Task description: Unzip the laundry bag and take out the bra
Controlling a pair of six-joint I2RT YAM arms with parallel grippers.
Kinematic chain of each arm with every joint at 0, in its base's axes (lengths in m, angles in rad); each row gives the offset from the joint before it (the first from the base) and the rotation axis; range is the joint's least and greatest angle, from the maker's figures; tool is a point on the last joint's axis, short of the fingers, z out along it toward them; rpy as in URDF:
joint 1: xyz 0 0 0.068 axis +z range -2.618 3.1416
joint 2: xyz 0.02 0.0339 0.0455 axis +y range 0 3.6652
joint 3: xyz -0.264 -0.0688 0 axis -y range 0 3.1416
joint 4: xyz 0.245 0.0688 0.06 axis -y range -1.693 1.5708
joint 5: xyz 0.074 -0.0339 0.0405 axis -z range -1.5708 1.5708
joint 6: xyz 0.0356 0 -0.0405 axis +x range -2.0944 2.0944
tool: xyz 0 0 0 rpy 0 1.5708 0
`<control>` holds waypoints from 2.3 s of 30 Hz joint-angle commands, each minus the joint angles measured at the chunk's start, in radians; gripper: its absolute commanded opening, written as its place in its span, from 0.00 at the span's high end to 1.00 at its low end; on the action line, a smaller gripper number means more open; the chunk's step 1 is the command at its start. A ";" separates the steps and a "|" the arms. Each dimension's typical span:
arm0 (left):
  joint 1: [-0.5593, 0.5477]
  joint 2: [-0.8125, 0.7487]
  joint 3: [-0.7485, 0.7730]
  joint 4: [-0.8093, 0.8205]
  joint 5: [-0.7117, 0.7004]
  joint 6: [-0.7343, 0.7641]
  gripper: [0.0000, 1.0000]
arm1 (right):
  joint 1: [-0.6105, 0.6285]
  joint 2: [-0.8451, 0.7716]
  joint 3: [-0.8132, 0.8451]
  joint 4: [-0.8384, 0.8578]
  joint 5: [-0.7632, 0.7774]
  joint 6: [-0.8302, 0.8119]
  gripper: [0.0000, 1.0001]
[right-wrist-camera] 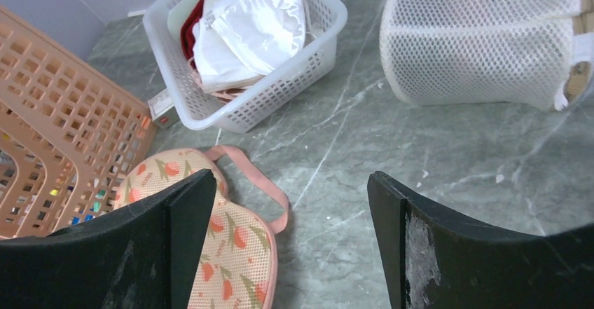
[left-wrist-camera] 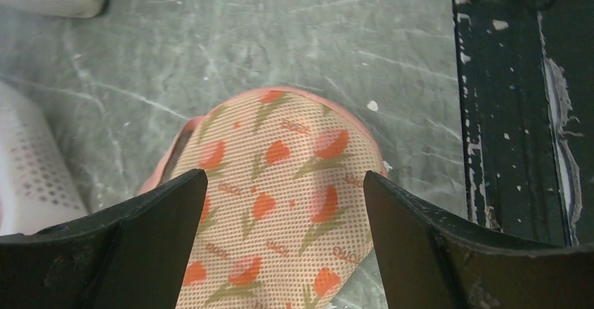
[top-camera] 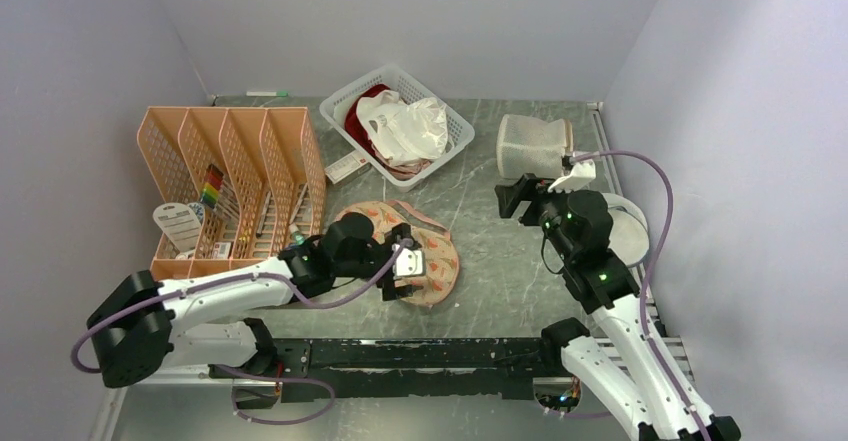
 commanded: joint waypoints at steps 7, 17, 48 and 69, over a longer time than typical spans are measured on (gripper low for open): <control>-0.011 0.341 0.145 0.019 0.094 0.043 0.05 | -0.003 -0.043 -0.031 -0.084 0.033 -0.008 0.20; 0.016 0.552 0.261 0.169 -0.348 -0.051 0.09 | -0.005 -0.034 -0.058 -0.095 0.009 0.001 0.21; -0.210 0.515 0.090 0.217 -0.586 0.242 0.47 | -0.005 -0.032 -0.150 -0.076 -0.089 0.068 0.22; -0.173 0.289 0.111 0.117 -0.546 0.156 0.93 | 0.029 0.139 -0.506 0.555 -0.697 0.119 0.42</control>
